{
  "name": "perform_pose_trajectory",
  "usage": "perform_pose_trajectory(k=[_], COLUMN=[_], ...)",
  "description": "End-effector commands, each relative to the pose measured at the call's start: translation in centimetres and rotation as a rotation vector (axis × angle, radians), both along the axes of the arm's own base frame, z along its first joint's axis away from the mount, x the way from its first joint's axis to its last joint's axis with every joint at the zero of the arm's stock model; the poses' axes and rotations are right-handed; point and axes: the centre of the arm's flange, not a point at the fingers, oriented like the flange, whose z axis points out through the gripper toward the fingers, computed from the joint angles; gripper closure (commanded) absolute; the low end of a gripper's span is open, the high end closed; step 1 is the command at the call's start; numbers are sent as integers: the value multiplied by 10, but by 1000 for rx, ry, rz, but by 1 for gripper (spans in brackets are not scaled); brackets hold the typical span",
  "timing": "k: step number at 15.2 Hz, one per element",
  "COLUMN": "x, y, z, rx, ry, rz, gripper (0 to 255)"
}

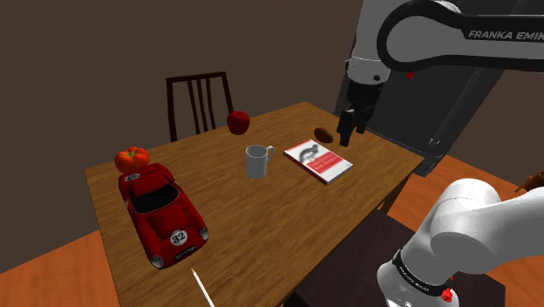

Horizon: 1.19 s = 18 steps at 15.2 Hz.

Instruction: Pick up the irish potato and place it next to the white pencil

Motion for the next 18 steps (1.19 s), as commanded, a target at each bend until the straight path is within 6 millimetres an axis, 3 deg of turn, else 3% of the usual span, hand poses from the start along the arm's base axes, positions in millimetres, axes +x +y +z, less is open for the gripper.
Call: perform_pose_trajectory(k=[1, 18], x=[0, 128], y=[0, -142], z=[0, -103], rx=[0, -70], ry=[0, -11], rz=[0, -48], gripper=[0, 0])
